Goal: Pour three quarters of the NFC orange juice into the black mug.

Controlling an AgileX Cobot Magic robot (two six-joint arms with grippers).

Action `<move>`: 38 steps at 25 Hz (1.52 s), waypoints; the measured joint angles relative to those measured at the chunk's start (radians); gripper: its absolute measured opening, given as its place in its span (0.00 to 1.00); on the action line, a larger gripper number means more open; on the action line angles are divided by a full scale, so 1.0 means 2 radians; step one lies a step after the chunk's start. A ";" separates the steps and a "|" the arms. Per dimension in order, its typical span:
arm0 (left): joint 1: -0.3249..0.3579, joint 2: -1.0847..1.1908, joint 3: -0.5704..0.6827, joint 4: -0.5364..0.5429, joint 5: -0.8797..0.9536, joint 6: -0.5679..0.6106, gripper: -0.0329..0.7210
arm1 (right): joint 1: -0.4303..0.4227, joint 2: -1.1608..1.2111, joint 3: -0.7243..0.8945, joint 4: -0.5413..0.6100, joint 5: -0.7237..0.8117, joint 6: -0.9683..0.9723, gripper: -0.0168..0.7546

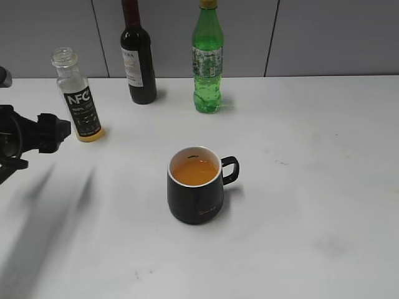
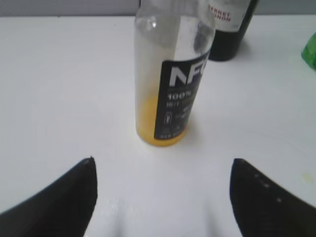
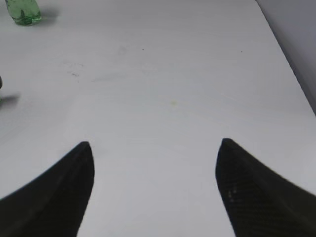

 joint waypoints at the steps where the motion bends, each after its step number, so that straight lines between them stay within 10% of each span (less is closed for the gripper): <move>1: 0.000 -0.018 0.000 0.000 0.035 0.000 0.89 | 0.000 0.000 0.000 0.000 0.000 0.000 0.78; 21: 0.000 -0.485 -0.017 0.020 0.700 0.000 0.86 | 0.000 0.000 0.000 0.000 0.000 0.000 0.78; 38: 0.000 -0.707 0.030 0.055 0.747 0.000 0.82 | 0.000 0.000 0.000 0.000 0.000 0.000 0.78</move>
